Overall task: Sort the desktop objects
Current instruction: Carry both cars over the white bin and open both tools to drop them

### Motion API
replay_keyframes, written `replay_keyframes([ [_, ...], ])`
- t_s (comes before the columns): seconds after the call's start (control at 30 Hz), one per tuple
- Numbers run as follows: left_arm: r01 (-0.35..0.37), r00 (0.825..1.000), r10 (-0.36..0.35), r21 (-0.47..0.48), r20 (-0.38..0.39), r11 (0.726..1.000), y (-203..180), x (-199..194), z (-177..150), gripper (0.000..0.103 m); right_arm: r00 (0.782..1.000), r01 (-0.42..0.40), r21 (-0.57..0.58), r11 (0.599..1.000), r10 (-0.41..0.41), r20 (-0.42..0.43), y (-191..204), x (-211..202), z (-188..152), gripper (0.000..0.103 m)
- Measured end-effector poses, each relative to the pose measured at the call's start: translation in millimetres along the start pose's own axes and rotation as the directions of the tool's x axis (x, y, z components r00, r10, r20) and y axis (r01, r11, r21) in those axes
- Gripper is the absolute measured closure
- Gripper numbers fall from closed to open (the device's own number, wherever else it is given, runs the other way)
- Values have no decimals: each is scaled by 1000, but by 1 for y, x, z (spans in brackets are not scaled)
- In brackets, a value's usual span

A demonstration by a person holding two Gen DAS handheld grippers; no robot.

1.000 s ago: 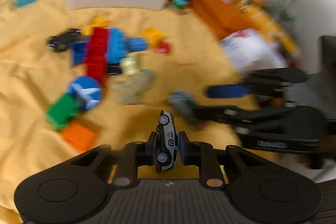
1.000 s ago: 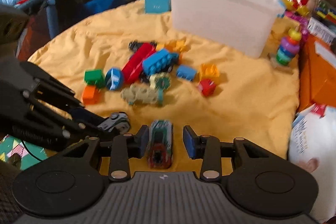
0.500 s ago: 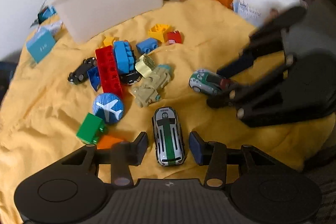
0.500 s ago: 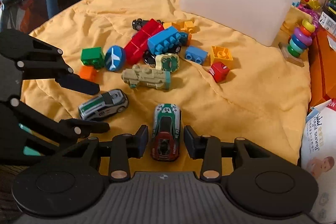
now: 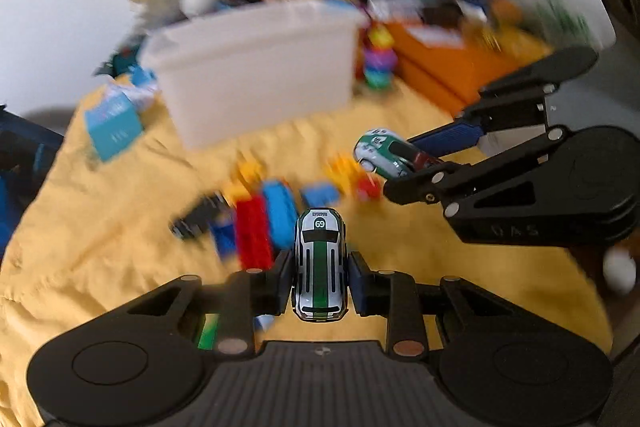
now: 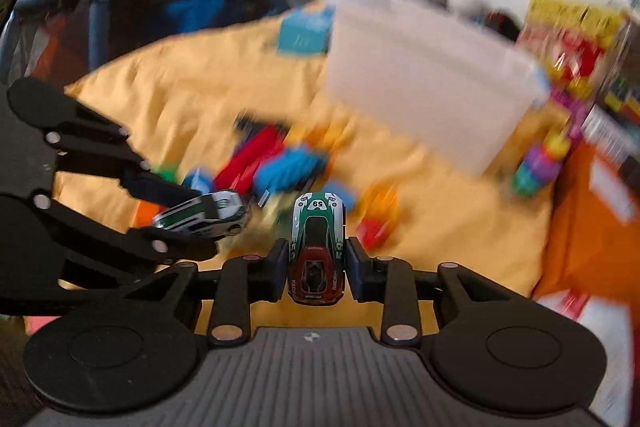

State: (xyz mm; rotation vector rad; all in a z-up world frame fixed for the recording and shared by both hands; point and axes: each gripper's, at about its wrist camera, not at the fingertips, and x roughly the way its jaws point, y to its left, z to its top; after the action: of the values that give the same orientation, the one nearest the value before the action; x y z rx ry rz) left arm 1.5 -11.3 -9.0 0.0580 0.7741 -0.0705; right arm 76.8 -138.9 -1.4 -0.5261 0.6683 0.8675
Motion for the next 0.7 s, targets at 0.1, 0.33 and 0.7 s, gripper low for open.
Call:
replay_keyframes([
  [0.1, -27, 998, 26, 6, 59, 1000, 8, -4, 20, 70, 998, 34, 7, 999, -34, 56, -14, -3, 21, 70],
  [0.33, -118, 974, 93, 109, 208, 987, 38, 5, 85, 70, 982, 95, -9, 995, -92, 165, -29, 6, 68, 70],
  [0.7, -121, 949, 68, 155, 308, 980, 97, 51, 180, 70, 906, 239, 159, 958, -279, 319, -78, 29, 147, 70],
])
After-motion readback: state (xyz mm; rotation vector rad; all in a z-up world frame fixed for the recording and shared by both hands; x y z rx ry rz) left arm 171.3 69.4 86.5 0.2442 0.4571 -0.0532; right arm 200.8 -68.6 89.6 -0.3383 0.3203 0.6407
